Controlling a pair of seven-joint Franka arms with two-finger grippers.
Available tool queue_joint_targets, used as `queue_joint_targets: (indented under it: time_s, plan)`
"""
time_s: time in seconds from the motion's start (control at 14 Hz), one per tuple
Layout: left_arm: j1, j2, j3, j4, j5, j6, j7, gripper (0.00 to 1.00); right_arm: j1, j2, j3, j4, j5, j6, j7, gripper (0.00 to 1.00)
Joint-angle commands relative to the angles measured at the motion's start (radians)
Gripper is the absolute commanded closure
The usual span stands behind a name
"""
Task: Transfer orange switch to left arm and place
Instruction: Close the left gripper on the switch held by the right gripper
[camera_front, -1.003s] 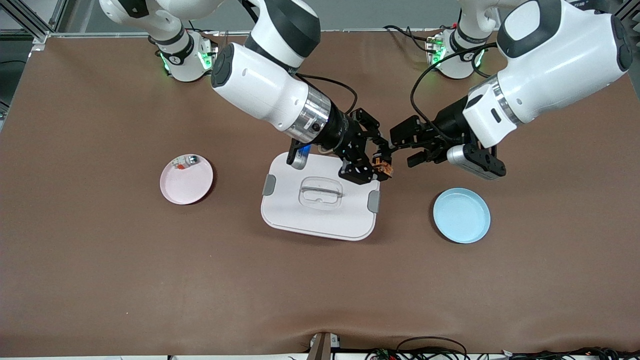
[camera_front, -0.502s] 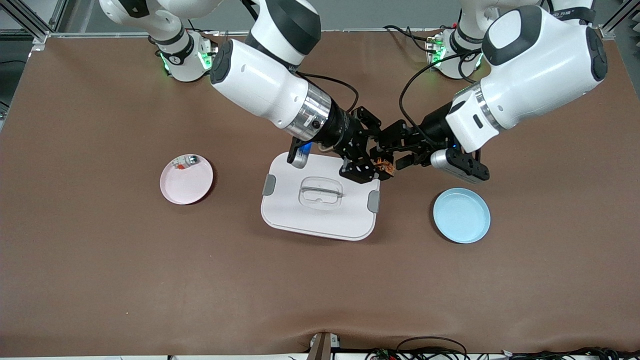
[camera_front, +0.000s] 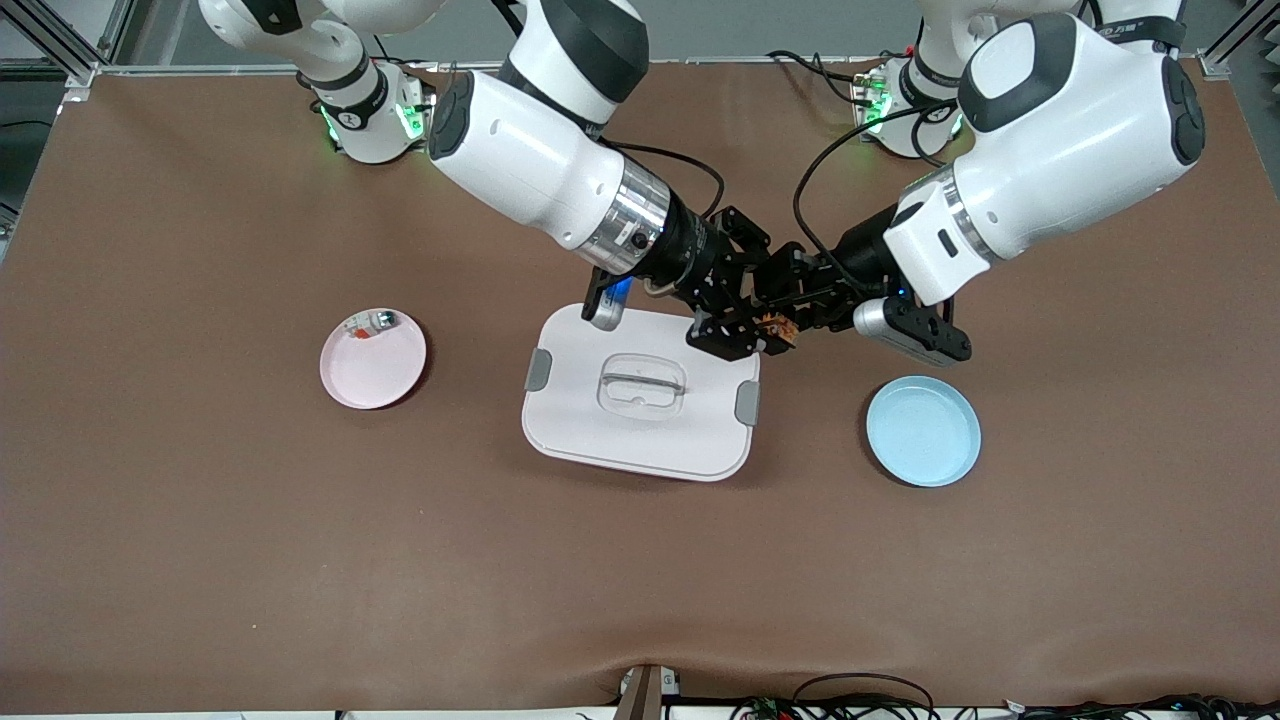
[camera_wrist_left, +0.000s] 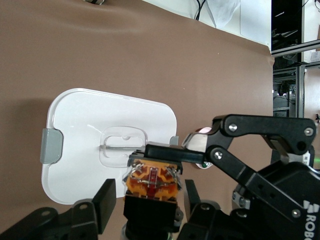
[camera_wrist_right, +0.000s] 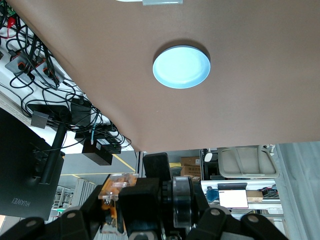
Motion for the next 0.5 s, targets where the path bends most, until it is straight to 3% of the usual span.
queue_joint_targets:
  time_s: [0.0, 0.29, 0.43]
  plan:
    - [0.011, -0.006, -0.001, 0.015, -0.006, -0.006, 0.016, 0.36, 0.004, 0.021, -0.003, 0.036, 0.014, 0.004, 0.013, 1.0]
    - [0.017, -0.011, 0.003, 0.015, -0.008, -0.014, 0.051, 0.41, 0.004, 0.021, -0.003, 0.036, 0.014, 0.006, 0.013, 1.0]
    - [0.017, -0.009, 0.003, 0.013, -0.008, -0.012, 0.056, 0.58, 0.004, 0.021, -0.004, 0.038, 0.013, 0.006, 0.013, 1.0]
